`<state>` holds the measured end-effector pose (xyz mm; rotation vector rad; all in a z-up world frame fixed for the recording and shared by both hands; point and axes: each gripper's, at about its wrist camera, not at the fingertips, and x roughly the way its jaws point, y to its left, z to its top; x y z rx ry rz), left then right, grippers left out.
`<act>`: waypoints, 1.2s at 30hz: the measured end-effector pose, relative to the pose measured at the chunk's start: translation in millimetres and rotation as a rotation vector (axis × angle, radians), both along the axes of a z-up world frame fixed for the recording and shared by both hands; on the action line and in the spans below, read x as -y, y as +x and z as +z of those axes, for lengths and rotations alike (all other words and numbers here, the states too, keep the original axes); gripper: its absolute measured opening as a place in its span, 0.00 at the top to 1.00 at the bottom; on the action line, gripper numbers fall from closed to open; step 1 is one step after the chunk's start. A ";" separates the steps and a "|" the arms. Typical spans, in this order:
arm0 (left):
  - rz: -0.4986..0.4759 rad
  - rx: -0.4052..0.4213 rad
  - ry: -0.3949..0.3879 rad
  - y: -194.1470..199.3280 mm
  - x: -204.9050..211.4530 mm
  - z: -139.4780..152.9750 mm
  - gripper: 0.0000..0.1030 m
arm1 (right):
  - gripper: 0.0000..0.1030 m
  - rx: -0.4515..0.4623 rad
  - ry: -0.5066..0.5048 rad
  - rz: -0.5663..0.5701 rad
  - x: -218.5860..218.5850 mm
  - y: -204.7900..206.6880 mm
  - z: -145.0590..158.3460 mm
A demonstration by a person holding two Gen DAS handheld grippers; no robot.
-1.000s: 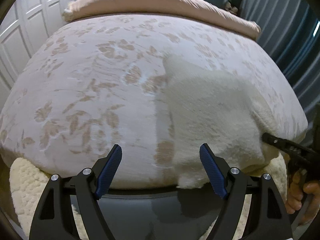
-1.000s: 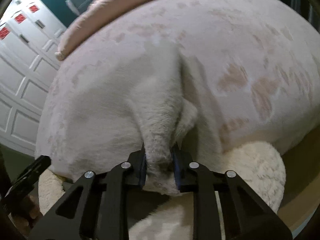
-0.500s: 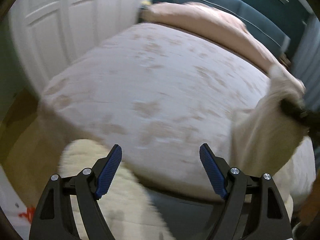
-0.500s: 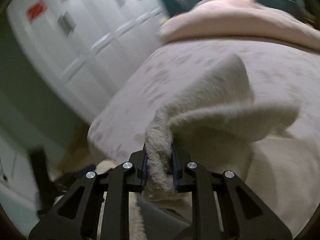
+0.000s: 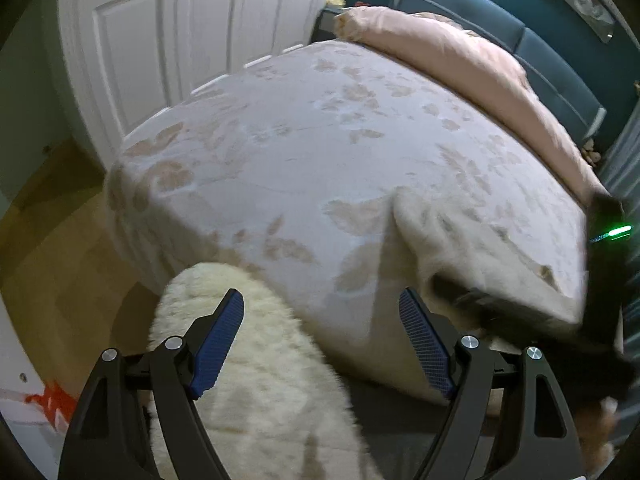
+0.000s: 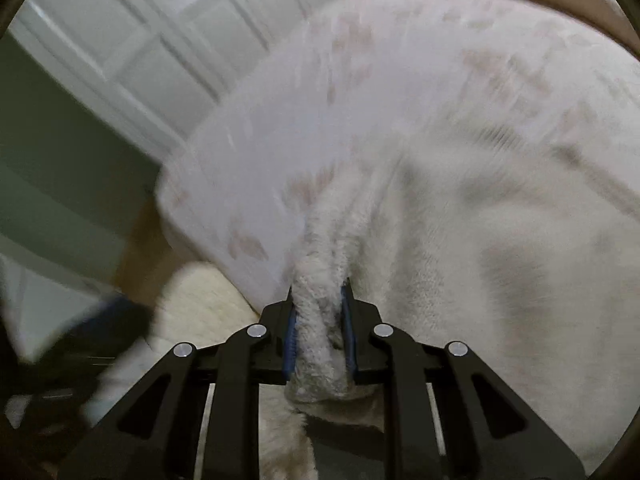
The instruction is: Fold small clothes
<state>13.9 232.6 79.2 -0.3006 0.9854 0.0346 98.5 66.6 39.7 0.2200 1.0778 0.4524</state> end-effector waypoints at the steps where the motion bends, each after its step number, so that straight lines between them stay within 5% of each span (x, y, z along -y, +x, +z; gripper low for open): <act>1: -0.015 0.012 -0.006 2.4 7.2 3.7 0.24 | 0.83 0.040 0.029 -0.028 20.4 -7.1 16.9; 5: -0.143 0.067 -0.051 14.8 60.0 24.0 0.24 | 0.83 0.201 0.153 -0.262 153.9 -60.0 92.9; 8: -0.275 0.099 -0.065 18.9 115.4 33.9 0.24 | 0.83 0.240 0.116 -0.460 244.2 -114.0 107.0; 10: -0.359 0.100 -0.076 18.3 152.8 34.0 0.24 | 0.83 0.198 0.060 -0.572 289.2 -145.5 89.9; 13: -0.495 0.095 -0.075 12.7 219.1 24.7 0.24 | 0.83 -0.004 0.027 -0.748 353.8 -183.2 8.8; 15: -0.571 0.069 -0.045 8.8 263.3 9.1 0.24 | 0.83 -0.103 -0.011 -0.781 366.0 -191.9 -38.5; 17: -0.634 0.031 0.005 5.5 303.8 -11.5 0.24 | 0.82 -0.110 0.100 -0.803 374.6 -201.3 -67.6; 20: -0.659 -0.029 0.091 5.5 334.5 -36.3 0.24 | 0.79 -0.077 0.083 -0.793 372.1 -201.6 -58.1; 24: -0.622 -0.064 0.122 7.0 341.3 -52.9 0.24 | 0.74 -0.064 0.009 -0.763 365.2 -198.5 -41.5; 28: -0.607 -0.073 0.138 9.6 339.7 -60.5 0.23 | 0.64 0.028 0.045 -0.787 384.4 -192.8 -13.0; 30: -0.601 -0.076 0.142 5.9 338.6 -60.9 0.23 | 0.63 0.044 0.071 -0.791 396.6 -174.3 -9.0; 32: -0.602 -0.070 0.157 4.6 339.3 -60.1 0.23 | 0.51 0.038 0.067 -0.786 407.4 -148.2 -15.8; 36: -0.596 -0.073 0.163 3.4 340.0 -58.4 0.22 | 0.52 -0.016 0.062 -0.742 413.1 -98.2 -30.3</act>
